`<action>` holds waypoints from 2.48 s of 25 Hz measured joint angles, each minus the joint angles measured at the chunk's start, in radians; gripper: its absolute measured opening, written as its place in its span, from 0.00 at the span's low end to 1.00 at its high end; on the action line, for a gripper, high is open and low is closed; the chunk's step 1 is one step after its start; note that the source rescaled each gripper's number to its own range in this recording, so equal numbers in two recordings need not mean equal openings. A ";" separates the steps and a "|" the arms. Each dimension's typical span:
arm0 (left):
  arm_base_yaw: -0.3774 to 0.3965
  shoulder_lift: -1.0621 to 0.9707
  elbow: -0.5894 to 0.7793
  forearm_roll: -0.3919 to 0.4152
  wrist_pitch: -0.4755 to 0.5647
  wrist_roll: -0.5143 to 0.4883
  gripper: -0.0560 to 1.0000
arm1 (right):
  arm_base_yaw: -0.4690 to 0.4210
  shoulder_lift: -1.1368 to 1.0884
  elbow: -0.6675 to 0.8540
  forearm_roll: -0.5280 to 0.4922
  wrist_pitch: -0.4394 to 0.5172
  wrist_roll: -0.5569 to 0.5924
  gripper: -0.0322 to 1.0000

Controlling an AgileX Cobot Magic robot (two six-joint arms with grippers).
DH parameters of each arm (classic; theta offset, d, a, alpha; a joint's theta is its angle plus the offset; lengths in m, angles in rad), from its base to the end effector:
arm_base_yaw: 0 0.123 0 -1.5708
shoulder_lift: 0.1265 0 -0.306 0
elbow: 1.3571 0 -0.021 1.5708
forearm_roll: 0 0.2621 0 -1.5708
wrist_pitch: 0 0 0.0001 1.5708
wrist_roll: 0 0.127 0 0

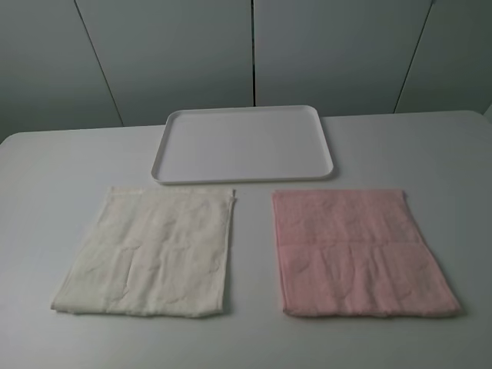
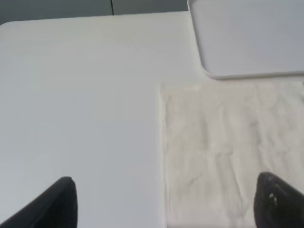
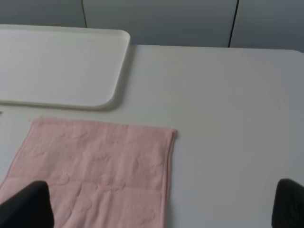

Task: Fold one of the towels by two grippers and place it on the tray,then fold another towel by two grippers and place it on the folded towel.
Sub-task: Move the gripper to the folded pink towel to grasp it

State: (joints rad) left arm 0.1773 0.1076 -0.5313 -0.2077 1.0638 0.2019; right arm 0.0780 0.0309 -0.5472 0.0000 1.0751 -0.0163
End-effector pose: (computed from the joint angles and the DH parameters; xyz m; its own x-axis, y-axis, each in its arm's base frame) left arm 0.0312 -0.0177 0.2758 -0.5088 0.0085 -0.8609 0.0293 0.9995 -0.0074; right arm 0.0147 0.0011 0.2792 -0.4516 -0.0516 -0.8907 -0.0853 0.9963 -0.0145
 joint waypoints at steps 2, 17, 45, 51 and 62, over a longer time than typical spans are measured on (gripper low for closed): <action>0.000 0.144 -0.034 -0.019 -0.045 0.057 1.00 | 0.000 0.078 -0.028 -0.018 -0.016 -0.003 1.00; -0.150 1.115 -0.593 -0.120 -0.169 0.534 1.00 | 0.000 0.863 -0.425 -0.034 -0.162 -0.078 1.00; -1.021 2.011 -1.099 0.142 -0.062 0.507 1.00 | -0.186 1.378 -0.714 -0.008 0.025 -0.311 1.00; -1.146 2.078 -1.099 0.136 -0.061 0.507 1.00 | -0.186 1.390 -0.714 -0.014 0.039 -0.339 1.00; -1.184 2.113 -1.085 0.127 -0.057 0.513 1.00 | -0.186 1.390 -0.712 0.008 0.090 -0.419 1.00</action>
State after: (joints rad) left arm -1.0066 2.2205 -1.6168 -0.0804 1.0070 0.7152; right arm -0.1080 1.4207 -1.2591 0.0076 1.1656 -0.4352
